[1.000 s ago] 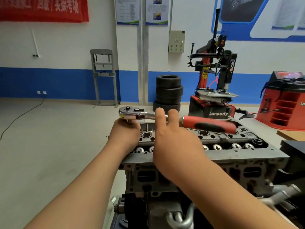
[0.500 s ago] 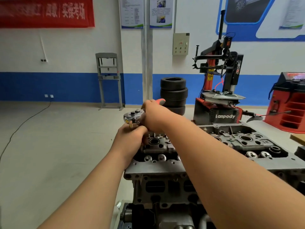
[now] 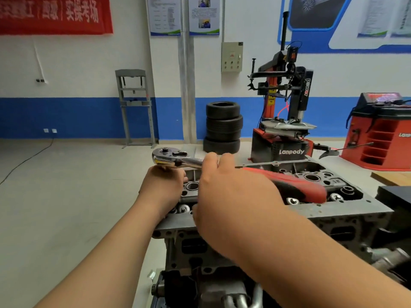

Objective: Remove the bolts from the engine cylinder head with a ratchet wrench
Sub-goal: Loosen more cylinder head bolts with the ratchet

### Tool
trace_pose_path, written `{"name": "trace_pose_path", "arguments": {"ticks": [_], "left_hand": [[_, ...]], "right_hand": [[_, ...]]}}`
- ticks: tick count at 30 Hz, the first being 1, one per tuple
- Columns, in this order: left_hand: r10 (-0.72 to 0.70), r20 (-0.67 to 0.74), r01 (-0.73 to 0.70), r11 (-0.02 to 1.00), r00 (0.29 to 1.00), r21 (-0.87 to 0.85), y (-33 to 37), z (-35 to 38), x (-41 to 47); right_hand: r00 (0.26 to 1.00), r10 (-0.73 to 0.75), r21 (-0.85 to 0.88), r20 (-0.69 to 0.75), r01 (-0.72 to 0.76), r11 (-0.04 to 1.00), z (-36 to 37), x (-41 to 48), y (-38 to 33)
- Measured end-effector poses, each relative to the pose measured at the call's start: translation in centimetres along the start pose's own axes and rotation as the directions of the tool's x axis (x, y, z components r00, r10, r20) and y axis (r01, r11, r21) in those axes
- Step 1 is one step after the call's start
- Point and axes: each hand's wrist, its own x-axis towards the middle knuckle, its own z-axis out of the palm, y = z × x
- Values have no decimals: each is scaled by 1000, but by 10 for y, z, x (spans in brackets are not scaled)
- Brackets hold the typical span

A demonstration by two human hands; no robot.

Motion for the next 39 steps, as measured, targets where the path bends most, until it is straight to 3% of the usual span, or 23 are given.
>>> {"name": "trace_pose_path", "arguments": {"ticks": [1,3,5,9,14,17,20,24,29,36,39], "left_hand": [[18,-9,-18,999,1000,-29,-1,0,-1],[91,28,-94,985,995,145,-1,1,-4],[82,24,-85,958,996,275,-3,0,-3],[-3,65,-18,951,998,308,-3,-2,0],[-64,106,44,983,992,181,1,-7,-3],[-85,92,61,968,992,242,1,-6,-1],[-77,75,49,947,994,319,3,-4,0],[-41,74,13,939,996,345,1,-3,2],[-24,128,-10,967,991,256,-2,1,3],[-2,100,-35,932,995,360,0,1,1],[-59,94,30,956,994,290,-2,-1,0]], "right_hand": [[996,-73,-5,-45,73,997,-1,-12,-3],[985,-140,-24,-102,139,990,-5,-19,-4],[996,-69,-2,-55,69,998,-7,-7,1],[991,132,89,-22,-130,987,5,44,19],[992,-45,308,114,8,952,22,115,8],[971,-161,363,178,88,928,19,132,-6],[968,-163,403,190,75,912,19,133,-7],[992,-30,222,121,3,975,22,118,0],[993,119,-9,-5,-120,993,5,69,16],[981,-111,-75,-158,100,992,-11,-15,13],[977,-84,-60,-197,73,996,-9,-4,23]]}}
